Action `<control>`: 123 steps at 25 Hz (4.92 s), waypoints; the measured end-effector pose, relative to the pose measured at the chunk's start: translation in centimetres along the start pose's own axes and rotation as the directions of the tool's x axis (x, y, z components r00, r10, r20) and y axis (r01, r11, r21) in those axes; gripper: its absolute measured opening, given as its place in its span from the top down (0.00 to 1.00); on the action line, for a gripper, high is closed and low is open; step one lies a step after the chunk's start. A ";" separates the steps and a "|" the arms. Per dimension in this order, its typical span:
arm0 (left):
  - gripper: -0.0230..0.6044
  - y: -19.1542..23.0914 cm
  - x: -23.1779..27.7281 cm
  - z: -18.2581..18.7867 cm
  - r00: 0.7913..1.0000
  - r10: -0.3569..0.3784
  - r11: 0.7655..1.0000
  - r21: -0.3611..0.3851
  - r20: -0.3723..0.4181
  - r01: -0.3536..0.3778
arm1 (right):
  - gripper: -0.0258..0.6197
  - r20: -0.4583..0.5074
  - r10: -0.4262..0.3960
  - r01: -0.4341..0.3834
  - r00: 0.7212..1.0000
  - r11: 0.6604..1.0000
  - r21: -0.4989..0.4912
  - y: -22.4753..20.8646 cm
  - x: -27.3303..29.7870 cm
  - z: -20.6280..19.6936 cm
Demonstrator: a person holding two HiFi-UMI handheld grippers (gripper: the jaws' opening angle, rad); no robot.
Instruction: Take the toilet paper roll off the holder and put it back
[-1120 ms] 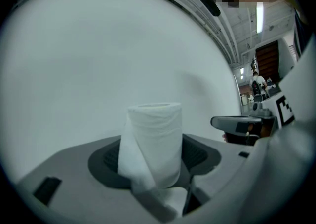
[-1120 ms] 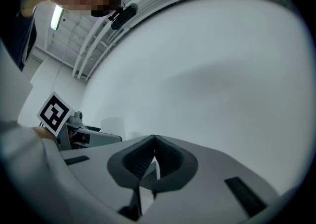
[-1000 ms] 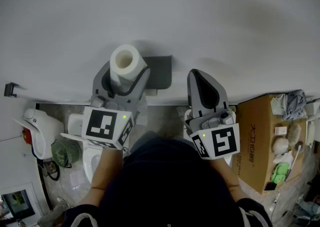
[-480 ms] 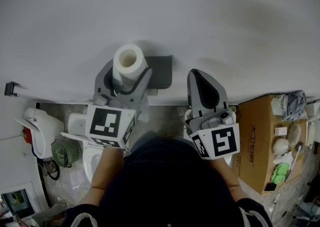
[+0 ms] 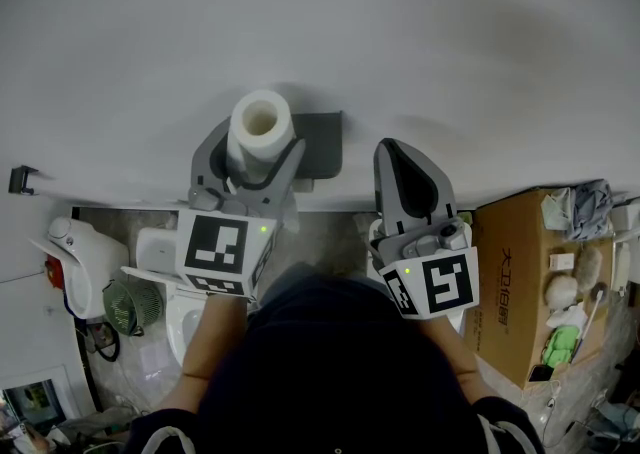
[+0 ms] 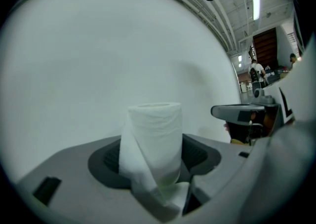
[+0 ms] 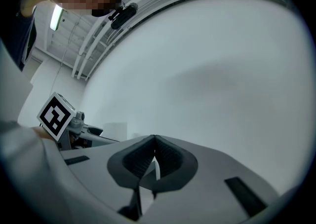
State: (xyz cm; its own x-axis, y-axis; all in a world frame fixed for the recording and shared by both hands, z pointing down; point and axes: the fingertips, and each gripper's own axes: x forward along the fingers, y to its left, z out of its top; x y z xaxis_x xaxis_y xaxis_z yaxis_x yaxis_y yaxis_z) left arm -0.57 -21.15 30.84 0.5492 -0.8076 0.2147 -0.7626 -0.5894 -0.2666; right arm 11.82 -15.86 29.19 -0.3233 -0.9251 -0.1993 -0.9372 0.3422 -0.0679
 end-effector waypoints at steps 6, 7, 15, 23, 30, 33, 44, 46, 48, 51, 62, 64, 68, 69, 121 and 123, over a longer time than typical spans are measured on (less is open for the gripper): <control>0.49 -0.1 0.3 0.1 1.000 -0.005 1.000 0.020 -0.010 0.005 | 0.94 -0.001 -0.001 0.001 1.000 1.000 0.000 -0.1 0.1 0.0; 0.49 -0.1 0.3 0.2 1.000 -0.005 1.000 0.027 -0.006 0.006 | 0.94 -0.002 -0.001 0.001 1.000 1.000 0.001 -0.1 0.1 0.0; 0.49 -0.3 0.3 0.2 1.000 -0.005 0.999 0.044 -0.018 0.006 | 0.94 0.000 -0.001 0.001 1.000 1.000 0.001 -0.1 0.0 0.1; 0.49 -0.5 0.5 0.0 0.999 -0.003 0.998 0.062 -0.034 0.005 | 0.94 -0.002 -0.005 0.005 1.000 1.000 0.003 -0.3 0.0 -0.1; 0.49 -0.3 0.6 0.0 0.999 0.003 0.998 0.062 -0.042 -0.001 | 0.94 -0.003 -0.006 0.006 1.000 1.000 0.005 -0.4 0.1 -0.1; 0.49 -0.3 0.6 0.0 0.999 0.009 0.998 0.063 -0.045 -0.006 | 0.94 -0.002 -0.006 0.006 1.000 1.000 0.005 -0.4 0.0 -0.1; 0.49 -0.1 0.5 -0.1 0.998 0.049 0.996 0.071 -0.047 -0.046 | 0.94 -0.002 -0.007 0.007 1.000 1.000 0.006 -0.5 -0.2 -0.1; 0.48 0.1 0.5 -0.1 0.997 0.058 0.996 0.067 -0.047 -0.055 | 0.93 -0.003 -0.008 0.008 1.000 1.000 0.006 -0.5 -0.2 -0.1; 0.47 0.2 0.4 -0.1 0.997 0.066 0.996 0.065 -0.047 -0.063 | 0.94 -0.003 -0.008 0.008 1.000 1.000 0.007 -0.5 -0.2 -0.1; 0.46 0.5 0.3 0.0 0.996 0.076 0.996 0.050 -0.037 -0.074 | 0.94 -0.001 -0.007 0.007 1.000 1.000 0.007 -0.5 -0.2 -0.1; 0.45 1.5 -1.2 0.7 0.992 0.111 0.992 -0.070 0.058 -0.107 | 0.93 -0.006 0.012 -0.012 1.000 1.000 -0.011 0.1 -0.3 0.2; 0.45 1.7 -1.6 0.8 0.990 0.121 0.990 -0.085 0.071 -0.115 | 0.94 -0.008 0.018 -0.018 1.000 1.000 -0.016 0.3 -0.4 0.2; 0.45 2.0 -2.5 1.3 0.986 0.132 0.988 -0.090 0.101 -0.123 | 0.93 -0.007 0.035 -0.036 0.999 0.999 -0.027 1.2 -0.3 0.5; 0.45 2.1 -2.7 1.3 0.985 0.134 0.988 -0.092 0.105 -0.124 | 0.94 -0.007 0.041 -0.041 0.999 0.999 -0.029 1.5 -0.3 0.6; 0.96 8.5 -16.3 -0.2 0.937 0.160 0.980 -0.165 0.311 -0.112 | 0.94 0.003 -0.101 0.099 0.995 0.970 -0.222 12.0 -0.9 3.5; 0.96 8.6 -16.2 -0.2 0.937 0.154 0.981 -0.165 0.315 -0.105 | 0.94 0.001 -0.106 0.103 0.994 0.968 -0.227 12.1 -1.0 3.5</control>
State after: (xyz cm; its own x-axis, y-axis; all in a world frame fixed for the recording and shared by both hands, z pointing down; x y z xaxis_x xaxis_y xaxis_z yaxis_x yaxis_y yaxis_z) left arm -16.04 -13.15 25.24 0.5049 -0.8524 -0.1358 -0.8621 -0.4902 -0.1286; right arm 1.28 -10.22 25.11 -0.2225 -0.9559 -0.1919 -0.9706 0.1987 0.1355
